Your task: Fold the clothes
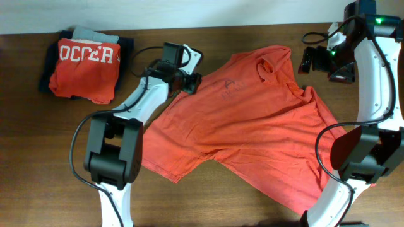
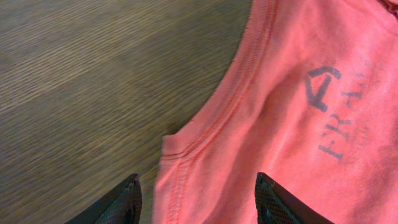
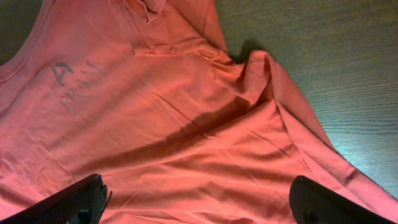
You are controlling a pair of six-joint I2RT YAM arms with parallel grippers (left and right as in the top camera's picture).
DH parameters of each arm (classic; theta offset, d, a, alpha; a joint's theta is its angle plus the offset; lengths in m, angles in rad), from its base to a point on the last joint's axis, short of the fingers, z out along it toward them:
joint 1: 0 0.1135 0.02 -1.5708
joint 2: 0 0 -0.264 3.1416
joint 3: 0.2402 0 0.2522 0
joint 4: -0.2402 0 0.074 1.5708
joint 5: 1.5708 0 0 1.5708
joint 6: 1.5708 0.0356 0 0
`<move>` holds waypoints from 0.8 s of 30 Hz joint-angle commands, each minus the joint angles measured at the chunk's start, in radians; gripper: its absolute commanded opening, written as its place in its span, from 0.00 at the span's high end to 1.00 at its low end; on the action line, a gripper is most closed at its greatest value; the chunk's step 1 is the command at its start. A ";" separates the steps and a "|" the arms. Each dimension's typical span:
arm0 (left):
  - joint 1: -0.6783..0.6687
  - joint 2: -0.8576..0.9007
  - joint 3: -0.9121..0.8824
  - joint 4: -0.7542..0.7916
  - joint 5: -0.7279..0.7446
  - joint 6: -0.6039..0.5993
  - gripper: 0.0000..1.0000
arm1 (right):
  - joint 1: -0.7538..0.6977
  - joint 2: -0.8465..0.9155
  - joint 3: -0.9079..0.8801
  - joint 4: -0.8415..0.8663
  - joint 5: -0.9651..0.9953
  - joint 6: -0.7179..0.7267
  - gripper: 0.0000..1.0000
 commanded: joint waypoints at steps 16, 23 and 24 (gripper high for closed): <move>-0.014 0.070 0.005 0.036 -0.117 0.055 0.43 | -0.001 -0.012 -0.004 -0.003 -0.002 -0.010 0.01; -0.009 0.119 0.005 0.066 -0.117 0.055 0.43 | -0.001 -0.012 -0.004 -0.003 -0.002 -0.010 0.01; -0.009 0.121 0.005 0.066 -0.117 0.055 0.46 | -0.001 -0.012 -0.004 -0.003 -0.002 -0.010 0.01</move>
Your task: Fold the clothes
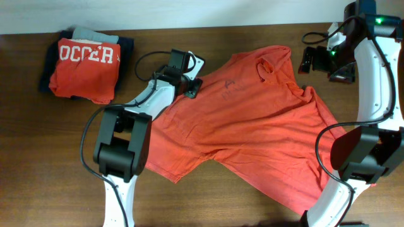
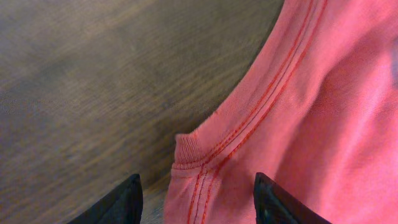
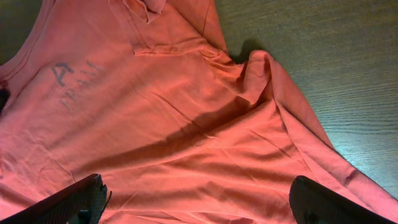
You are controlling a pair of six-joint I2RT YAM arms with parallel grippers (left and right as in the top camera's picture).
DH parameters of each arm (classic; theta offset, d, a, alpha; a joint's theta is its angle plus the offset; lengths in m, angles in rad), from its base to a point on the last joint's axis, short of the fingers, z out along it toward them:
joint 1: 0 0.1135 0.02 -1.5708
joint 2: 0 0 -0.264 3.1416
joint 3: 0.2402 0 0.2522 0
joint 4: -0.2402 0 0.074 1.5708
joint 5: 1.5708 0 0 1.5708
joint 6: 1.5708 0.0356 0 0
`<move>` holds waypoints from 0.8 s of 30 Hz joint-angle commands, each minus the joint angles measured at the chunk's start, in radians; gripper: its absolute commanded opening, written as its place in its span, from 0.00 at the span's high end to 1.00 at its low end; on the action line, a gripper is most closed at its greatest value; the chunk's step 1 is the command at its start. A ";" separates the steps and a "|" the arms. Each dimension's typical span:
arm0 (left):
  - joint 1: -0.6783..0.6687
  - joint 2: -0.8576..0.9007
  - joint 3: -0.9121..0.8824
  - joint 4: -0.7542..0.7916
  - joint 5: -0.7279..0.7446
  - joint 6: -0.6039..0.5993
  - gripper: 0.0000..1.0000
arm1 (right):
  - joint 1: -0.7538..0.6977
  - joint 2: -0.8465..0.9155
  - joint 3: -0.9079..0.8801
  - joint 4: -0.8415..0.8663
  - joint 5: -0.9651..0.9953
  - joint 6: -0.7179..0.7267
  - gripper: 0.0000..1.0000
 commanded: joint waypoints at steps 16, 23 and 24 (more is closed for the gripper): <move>0.019 0.023 0.005 0.026 -0.080 0.018 0.82 | -0.001 -0.012 -0.004 -0.003 -0.002 -0.010 0.01; 0.062 0.024 0.005 0.033 -0.089 0.004 0.95 | -0.001 -0.012 -0.004 -0.003 -0.002 -0.010 0.01; 0.069 0.023 0.005 0.032 -0.087 0.004 0.98 | -0.001 -0.012 -0.004 -0.003 -0.002 -0.010 0.01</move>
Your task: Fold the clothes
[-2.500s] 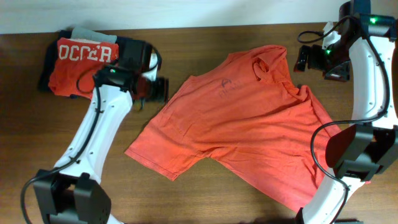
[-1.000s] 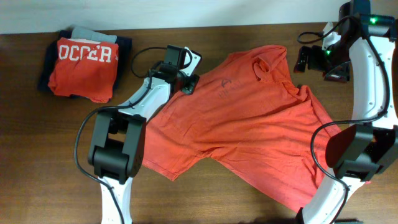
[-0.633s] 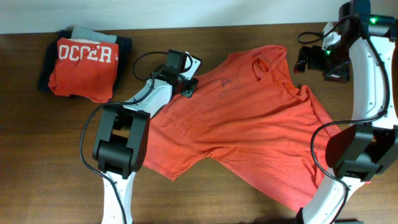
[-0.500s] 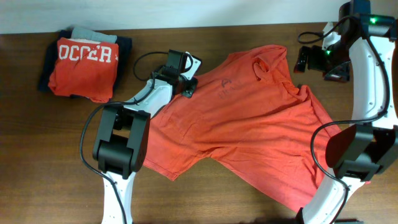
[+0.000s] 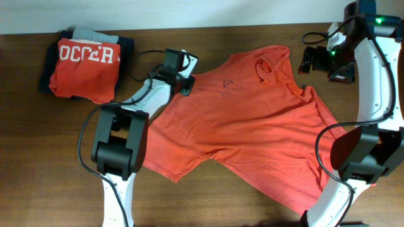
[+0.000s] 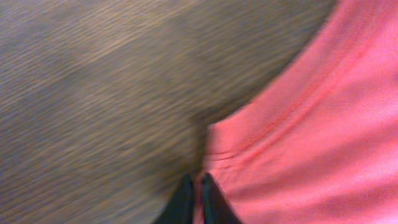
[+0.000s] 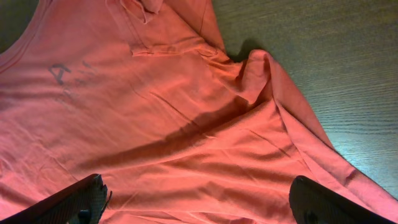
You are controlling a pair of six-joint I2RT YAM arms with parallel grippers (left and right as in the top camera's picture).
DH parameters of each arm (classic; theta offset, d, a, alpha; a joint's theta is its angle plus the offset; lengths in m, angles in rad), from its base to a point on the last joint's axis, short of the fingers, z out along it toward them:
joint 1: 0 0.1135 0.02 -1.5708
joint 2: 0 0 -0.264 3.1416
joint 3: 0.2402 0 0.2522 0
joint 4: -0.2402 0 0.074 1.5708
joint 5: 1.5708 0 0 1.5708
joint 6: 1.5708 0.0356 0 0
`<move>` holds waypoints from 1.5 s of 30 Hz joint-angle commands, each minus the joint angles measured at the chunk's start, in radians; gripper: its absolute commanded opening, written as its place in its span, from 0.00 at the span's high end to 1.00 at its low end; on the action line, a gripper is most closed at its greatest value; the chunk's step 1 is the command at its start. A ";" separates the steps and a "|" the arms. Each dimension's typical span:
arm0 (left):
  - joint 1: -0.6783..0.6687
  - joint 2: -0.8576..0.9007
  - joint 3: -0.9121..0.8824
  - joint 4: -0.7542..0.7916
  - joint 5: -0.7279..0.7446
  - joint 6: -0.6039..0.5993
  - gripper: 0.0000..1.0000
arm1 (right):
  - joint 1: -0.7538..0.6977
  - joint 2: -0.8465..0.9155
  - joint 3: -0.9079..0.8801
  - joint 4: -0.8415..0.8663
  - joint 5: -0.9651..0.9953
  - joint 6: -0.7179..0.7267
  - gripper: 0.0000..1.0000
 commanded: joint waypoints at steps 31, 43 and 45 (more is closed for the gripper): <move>0.074 0.029 0.215 -0.254 0.322 -0.047 0.46 | -0.001 -0.012 -0.004 -0.003 -0.002 -0.010 0.01; 0.032 0.086 0.215 -0.253 0.207 -0.047 0.47 | -0.001 -0.012 -0.004 -0.003 -0.002 -0.010 0.01; 0.032 0.086 0.215 -0.253 0.201 -0.047 0.50 | -0.001 -0.012 -0.004 -0.003 -0.002 -0.010 0.01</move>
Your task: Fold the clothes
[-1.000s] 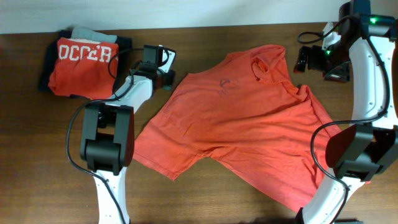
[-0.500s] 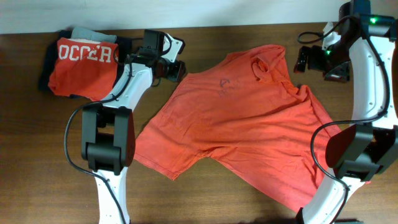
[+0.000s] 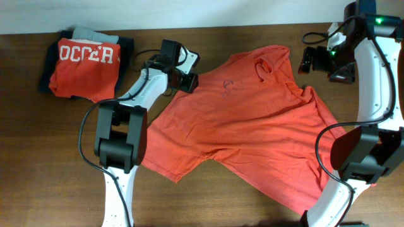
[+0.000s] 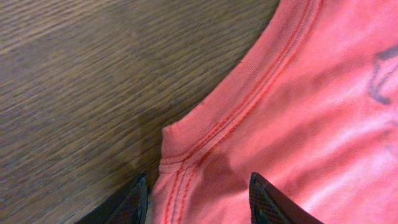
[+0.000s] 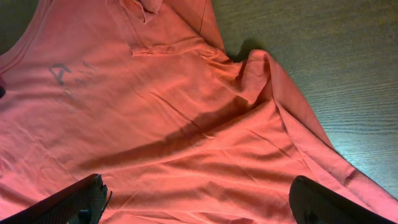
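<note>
An orange-red T-shirt [image 3: 252, 132] lies spread and wrinkled across the table, with a small dark print [image 3: 228, 84] near its top left. My left gripper [image 3: 184, 80] sits at the shirt's upper-left edge. In the left wrist view the left gripper [image 4: 199, 208] is open, its fingers either side of the stitched hem corner [image 4: 180, 158], low over it. My right gripper [image 3: 320, 60] hangs above the shirt's top right. In the right wrist view the right gripper [image 5: 199, 205] is wide open and holds nothing, with the crumpled collar [image 5: 149, 9] far ahead of it.
A stack of folded clothes [image 3: 85, 60] lies at the back left, topped by a red shirt with white lettering. Bare brown wood [image 3: 57, 157] runs along the left and front. A black cable [image 3: 142, 60] loops by the left arm.
My left gripper was shut on the shirt's hem corner; now it is open, with the corner lying flat between its fingers. The right arm has not moved.
The left gripper stood open over the hem corner at the shirt's upper left, then lower over it, then shut on it. Now it is open again at the same corner. The right gripper stayed open above the shirt throughout.
</note>
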You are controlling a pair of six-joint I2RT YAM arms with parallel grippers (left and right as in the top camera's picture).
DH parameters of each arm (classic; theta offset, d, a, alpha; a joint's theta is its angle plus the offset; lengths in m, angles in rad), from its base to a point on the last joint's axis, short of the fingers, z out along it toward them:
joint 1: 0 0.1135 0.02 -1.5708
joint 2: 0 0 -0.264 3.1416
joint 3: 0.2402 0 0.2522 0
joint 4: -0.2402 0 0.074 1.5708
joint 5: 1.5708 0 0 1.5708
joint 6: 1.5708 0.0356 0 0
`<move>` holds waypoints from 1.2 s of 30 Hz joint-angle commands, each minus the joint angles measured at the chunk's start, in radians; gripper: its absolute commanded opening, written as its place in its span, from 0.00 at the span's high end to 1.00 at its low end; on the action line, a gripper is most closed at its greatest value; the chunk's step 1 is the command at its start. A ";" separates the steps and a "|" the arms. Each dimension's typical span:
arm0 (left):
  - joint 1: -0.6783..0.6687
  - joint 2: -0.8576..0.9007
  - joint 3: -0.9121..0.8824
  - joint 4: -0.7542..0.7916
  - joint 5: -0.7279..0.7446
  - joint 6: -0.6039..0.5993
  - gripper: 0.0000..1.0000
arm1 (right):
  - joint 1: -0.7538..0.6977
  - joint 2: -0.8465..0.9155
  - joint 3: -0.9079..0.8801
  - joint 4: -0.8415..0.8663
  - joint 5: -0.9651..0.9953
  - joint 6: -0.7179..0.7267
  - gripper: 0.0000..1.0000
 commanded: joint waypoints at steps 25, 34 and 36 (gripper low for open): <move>0.005 0.006 0.002 -0.042 -0.044 -0.008 0.91 | -0.001 -0.012 -0.004 -0.003 -0.002 -0.010 0.01; 0.023 0.006 0.003 0.008 -0.047 -0.018 0.99 | -0.001 -0.012 -0.004 -0.003 -0.002 -0.010 0.01; 0.032 0.006 0.004 0.015 -0.064 -0.043 1.00 | -0.001 -0.012 -0.004 -0.003 -0.002 -0.010 0.01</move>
